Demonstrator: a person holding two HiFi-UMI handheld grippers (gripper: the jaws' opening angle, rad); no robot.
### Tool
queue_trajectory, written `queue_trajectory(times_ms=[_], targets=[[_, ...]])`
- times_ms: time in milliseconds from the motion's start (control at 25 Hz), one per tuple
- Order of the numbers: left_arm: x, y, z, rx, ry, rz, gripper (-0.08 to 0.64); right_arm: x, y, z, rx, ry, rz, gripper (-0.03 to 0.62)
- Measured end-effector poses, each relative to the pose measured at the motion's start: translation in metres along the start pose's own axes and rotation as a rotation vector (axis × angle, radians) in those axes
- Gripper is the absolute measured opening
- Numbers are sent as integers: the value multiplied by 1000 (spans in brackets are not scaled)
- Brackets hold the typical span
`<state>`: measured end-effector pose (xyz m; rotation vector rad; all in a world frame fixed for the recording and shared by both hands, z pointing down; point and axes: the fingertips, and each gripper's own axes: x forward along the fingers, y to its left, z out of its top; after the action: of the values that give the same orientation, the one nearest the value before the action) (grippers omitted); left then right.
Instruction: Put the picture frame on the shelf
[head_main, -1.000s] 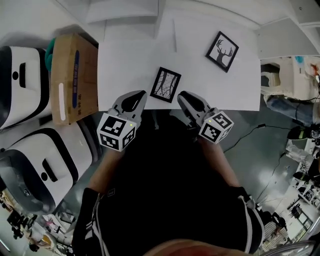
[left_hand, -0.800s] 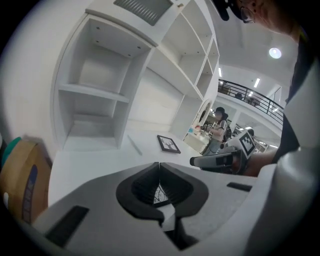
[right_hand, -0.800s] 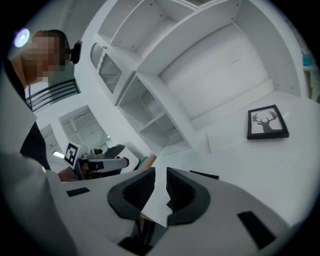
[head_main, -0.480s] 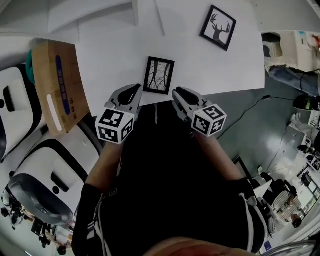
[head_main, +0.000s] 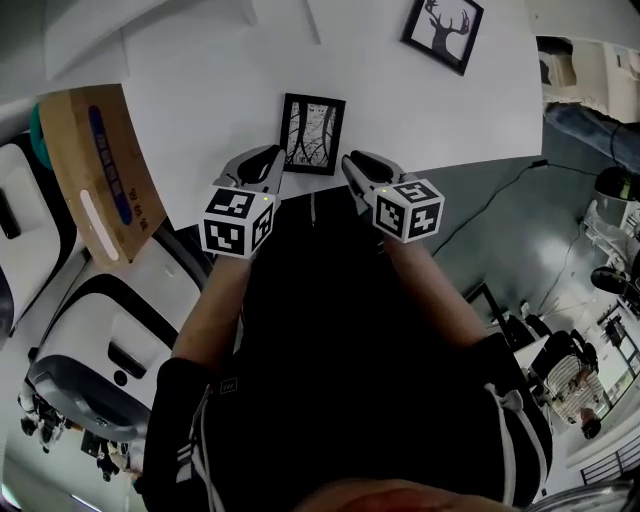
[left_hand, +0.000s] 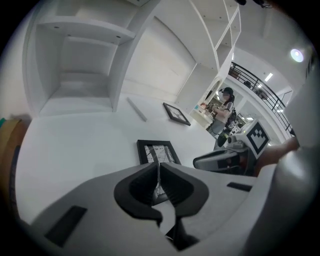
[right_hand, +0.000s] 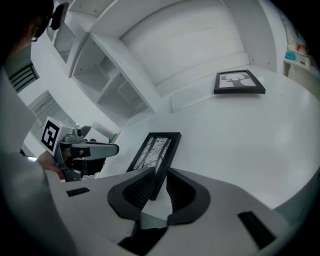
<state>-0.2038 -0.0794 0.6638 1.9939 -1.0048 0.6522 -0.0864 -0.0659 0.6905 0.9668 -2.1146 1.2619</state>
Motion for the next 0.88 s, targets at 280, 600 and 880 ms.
queue_trajectory(times_ms=[280, 600, 880], targets=[[16, -7, -16, 4, 122, -7, 9, 1, 2, -10, 38, 63, -13, 64], [35, -3, -26, -18, 185, 32, 9, 16, 11, -7, 25, 100, 6, 64], [47, 7, -31, 10, 221, 60, 9, 32, 12, -9, -16, 137, -10, 74]])
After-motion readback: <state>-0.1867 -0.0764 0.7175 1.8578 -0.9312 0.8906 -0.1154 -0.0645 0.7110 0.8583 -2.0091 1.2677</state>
